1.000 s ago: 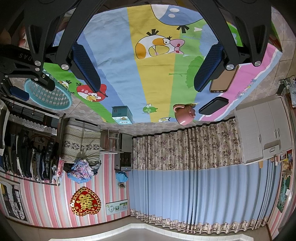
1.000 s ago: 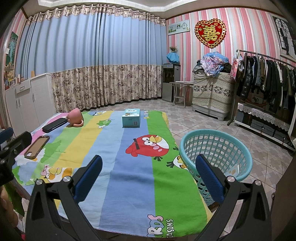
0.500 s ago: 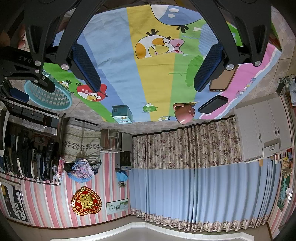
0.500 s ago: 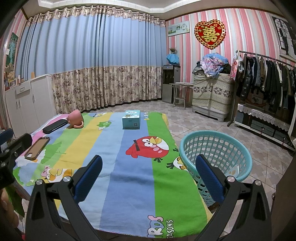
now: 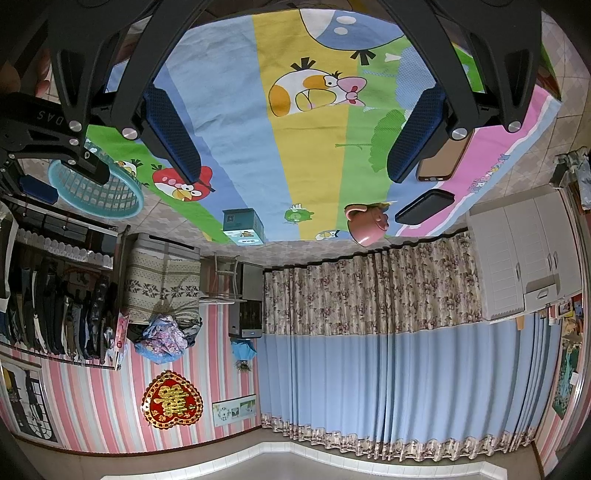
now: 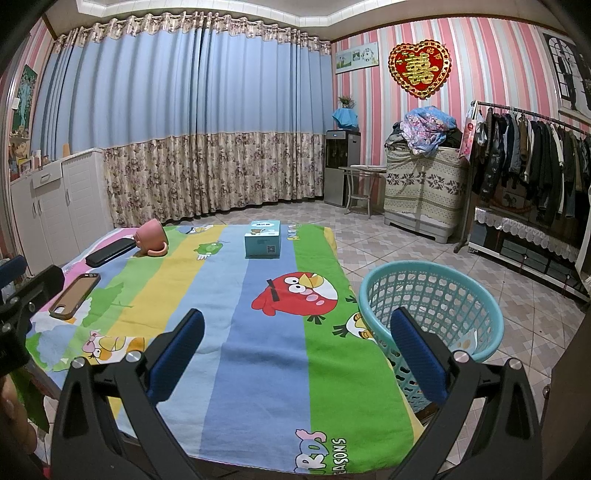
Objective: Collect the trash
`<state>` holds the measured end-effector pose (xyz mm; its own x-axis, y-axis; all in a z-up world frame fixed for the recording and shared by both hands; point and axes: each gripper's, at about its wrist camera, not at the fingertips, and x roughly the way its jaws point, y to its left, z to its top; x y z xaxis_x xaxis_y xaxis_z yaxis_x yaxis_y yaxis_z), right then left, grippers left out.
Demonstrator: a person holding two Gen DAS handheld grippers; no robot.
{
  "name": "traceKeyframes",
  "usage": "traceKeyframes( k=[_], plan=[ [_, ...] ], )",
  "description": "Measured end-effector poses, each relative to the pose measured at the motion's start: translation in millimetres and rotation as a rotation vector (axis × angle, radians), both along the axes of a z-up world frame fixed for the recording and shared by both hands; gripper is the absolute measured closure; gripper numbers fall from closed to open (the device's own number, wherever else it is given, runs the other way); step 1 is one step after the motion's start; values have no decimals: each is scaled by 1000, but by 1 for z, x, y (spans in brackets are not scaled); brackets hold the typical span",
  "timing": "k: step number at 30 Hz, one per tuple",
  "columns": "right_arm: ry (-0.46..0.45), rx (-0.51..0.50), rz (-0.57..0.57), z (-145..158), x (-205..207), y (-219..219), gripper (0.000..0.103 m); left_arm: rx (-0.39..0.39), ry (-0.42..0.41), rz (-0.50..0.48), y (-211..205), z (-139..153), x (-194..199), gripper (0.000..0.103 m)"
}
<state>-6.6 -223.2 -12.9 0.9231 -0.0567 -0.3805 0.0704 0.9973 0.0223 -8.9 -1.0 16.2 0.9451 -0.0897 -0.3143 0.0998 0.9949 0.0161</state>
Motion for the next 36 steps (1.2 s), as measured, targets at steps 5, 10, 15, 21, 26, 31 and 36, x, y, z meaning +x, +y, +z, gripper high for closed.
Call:
traceKeyframes(
  k=[5,10,15,21,26,31,36],
  plan=[
    [0,0,-2,0,0,-2,5,1,-3,-1,1,0,0,5],
    [0,0,0,0,0,0,5,2,-6,1,1,1,1,5],
    [-3,-2,-1,3,-2,1,5,3,-6,1,3,3,4,5],
    [-3,-2,0,3,-2,-1,5,2,-9,2,2,3,2,5],
    [-3,-2,-1,2,-2,1,5,3,-7,1,5,4,4,5],
    [0,0,-3,5,-2,2,5,6,-7,-2,7,5,5,5],
    [1,1,-5,9,-3,0,5,4,-8,-1,6,7,4,5]
  ],
)
